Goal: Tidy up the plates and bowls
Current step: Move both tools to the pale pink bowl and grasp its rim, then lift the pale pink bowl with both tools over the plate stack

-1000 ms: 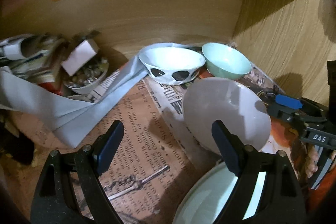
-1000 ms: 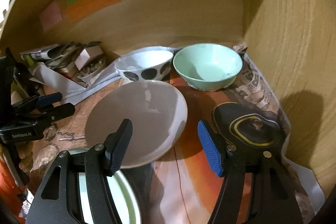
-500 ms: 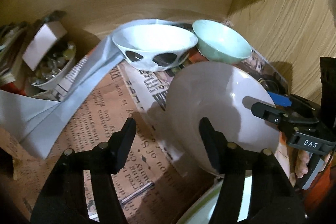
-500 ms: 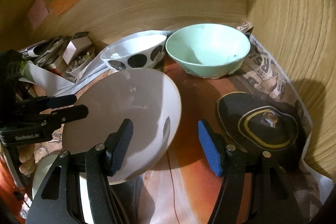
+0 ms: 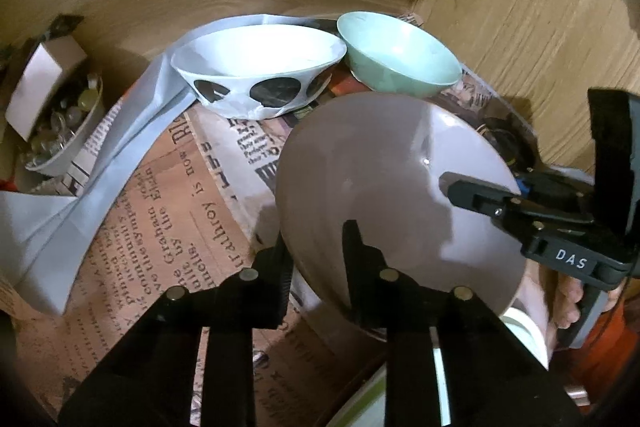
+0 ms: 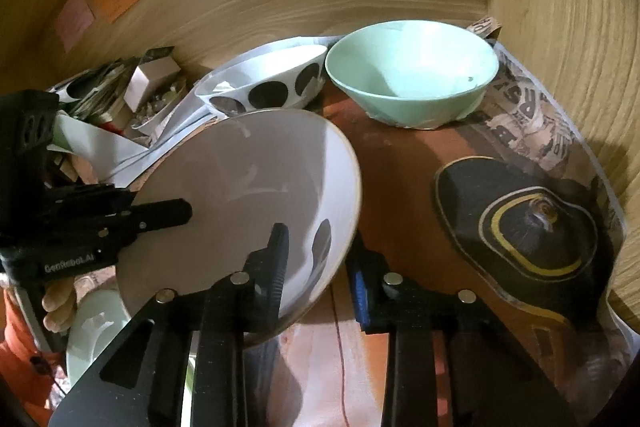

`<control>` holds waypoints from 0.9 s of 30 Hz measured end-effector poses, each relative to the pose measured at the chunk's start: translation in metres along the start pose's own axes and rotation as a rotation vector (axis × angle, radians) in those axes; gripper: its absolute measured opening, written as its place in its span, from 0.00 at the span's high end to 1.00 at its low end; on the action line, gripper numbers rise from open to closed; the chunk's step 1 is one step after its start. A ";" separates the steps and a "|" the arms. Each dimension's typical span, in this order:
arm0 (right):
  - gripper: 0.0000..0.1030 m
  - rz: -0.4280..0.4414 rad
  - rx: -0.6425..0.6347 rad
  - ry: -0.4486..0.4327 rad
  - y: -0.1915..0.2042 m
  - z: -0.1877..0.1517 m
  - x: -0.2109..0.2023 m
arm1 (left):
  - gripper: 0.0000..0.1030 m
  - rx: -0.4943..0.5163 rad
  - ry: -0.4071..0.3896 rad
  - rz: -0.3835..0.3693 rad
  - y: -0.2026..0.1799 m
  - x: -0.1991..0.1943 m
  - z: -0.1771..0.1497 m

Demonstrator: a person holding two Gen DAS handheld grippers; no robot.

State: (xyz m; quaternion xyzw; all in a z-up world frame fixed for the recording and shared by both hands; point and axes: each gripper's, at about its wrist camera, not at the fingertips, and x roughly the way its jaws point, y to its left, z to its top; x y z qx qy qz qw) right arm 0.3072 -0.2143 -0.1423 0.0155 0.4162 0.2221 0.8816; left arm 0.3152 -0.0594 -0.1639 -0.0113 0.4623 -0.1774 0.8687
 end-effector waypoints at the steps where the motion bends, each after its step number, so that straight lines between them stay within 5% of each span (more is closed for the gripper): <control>1: 0.76 -0.008 -0.003 0.000 0.001 0.000 0.000 | 0.77 0.003 -0.001 0.005 -0.001 0.001 0.001; 13: 0.75 -0.020 0.019 -0.045 0.003 0.005 -0.021 | 0.77 0.015 -0.063 0.027 -0.013 -0.021 -0.004; 27: 0.75 -0.020 -0.058 -0.187 0.040 0.010 -0.079 | 0.77 0.003 -0.232 0.042 -0.024 -0.086 -0.022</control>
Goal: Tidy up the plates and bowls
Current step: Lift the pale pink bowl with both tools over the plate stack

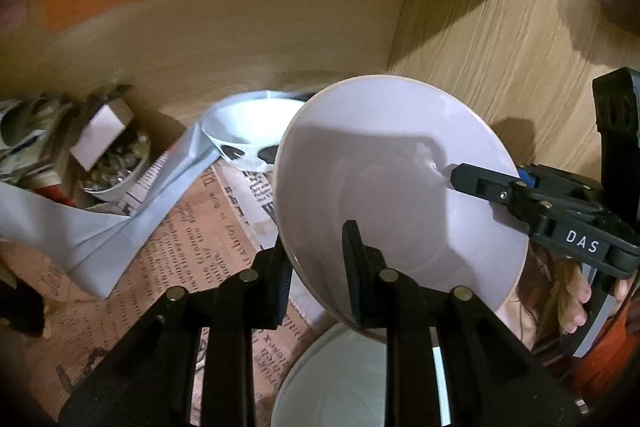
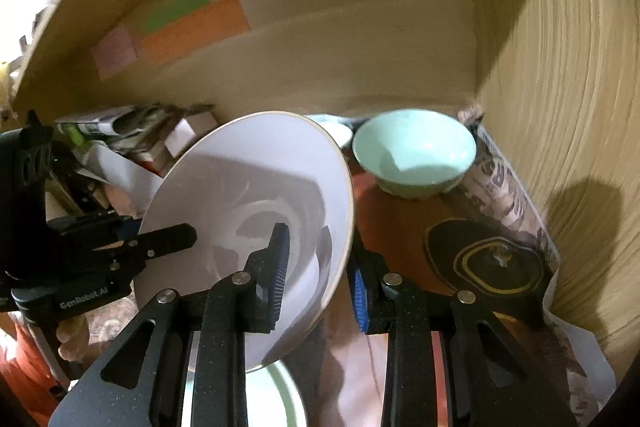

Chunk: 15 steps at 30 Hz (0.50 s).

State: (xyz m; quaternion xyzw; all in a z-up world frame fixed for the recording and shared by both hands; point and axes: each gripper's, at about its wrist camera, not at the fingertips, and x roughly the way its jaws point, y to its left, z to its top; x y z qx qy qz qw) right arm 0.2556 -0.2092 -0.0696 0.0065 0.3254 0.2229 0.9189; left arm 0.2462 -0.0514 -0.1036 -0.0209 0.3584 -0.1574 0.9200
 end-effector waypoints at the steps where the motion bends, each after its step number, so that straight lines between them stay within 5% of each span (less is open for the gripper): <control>1: 0.75 0.005 -0.006 -0.007 0.005 0.001 -0.002 | 0.77 -0.006 -0.009 0.001 0.001 -0.006 -0.001; 15: 0.75 0.066 -0.086 -0.041 0.056 -0.009 -0.025 | 0.77 -0.063 -0.111 0.056 0.013 -0.075 -0.034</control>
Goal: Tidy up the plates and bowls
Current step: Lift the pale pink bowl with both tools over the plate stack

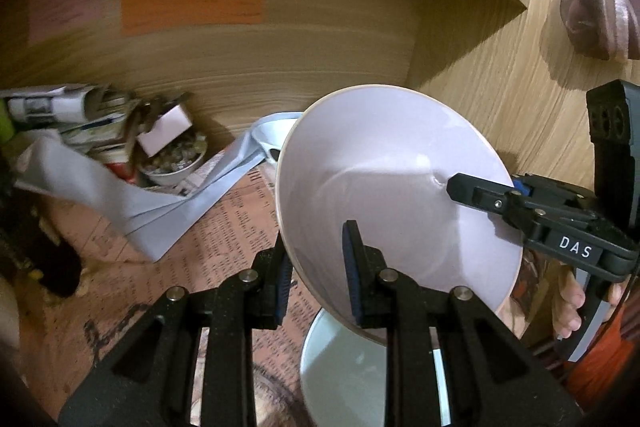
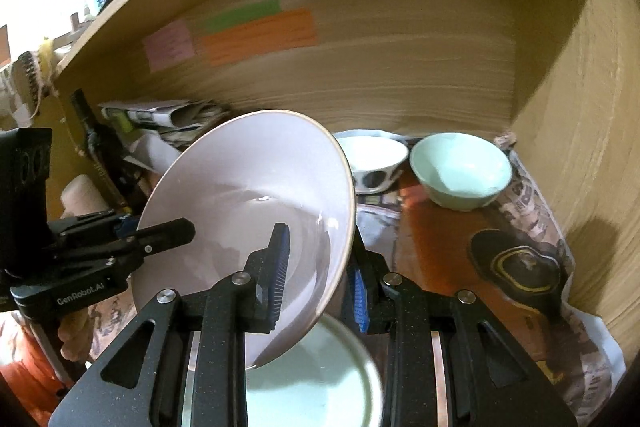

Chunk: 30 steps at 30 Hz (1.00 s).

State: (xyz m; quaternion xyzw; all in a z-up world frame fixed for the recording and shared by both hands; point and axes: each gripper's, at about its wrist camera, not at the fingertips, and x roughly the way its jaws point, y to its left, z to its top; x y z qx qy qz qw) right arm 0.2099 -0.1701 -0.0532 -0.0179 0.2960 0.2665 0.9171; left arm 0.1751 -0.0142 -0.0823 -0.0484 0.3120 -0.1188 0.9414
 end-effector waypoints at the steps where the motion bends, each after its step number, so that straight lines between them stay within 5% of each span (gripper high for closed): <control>1: 0.75 0.008 -0.006 -0.001 0.006 -0.001 -0.001 | 0.77 -0.004 -0.004 0.004 0.002 -0.004 -0.003; 30: 0.75 0.177 -0.121 0.062 0.123 -0.046 0.009 | 0.77 -0.136 -0.045 0.150 0.076 -0.109 -0.091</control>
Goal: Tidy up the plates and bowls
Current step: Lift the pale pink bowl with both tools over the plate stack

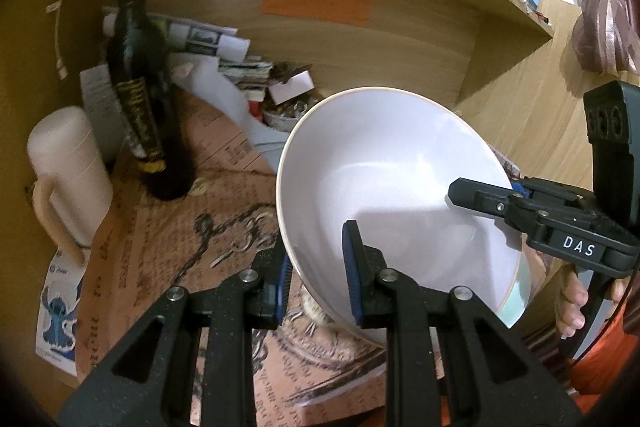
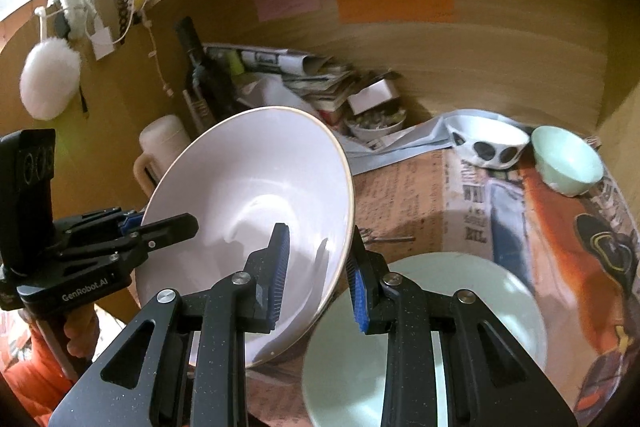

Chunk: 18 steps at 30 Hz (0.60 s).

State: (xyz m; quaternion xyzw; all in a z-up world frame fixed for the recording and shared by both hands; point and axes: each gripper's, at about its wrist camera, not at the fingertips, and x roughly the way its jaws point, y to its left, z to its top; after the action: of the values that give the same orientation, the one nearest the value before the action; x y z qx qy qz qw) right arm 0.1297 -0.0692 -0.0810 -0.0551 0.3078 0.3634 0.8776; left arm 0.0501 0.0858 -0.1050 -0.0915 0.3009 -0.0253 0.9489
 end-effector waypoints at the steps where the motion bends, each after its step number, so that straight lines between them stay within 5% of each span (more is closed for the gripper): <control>1: 0.75 0.004 -0.002 0.006 0.002 -0.001 0.002 | 0.77 -0.005 0.004 0.005 0.003 -0.001 -0.003; 18: 0.76 0.036 0.007 0.128 0.018 -0.024 0.040 | 0.77 -0.080 0.080 0.031 0.030 0.008 -0.037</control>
State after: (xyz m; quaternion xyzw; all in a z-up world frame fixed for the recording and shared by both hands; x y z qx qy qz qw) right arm 0.1279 -0.0398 -0.1209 -0.0695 0.3656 0.3737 0.8496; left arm 0.0348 0.1090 -0.1448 -0.1234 0.3409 -0.0021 0.9320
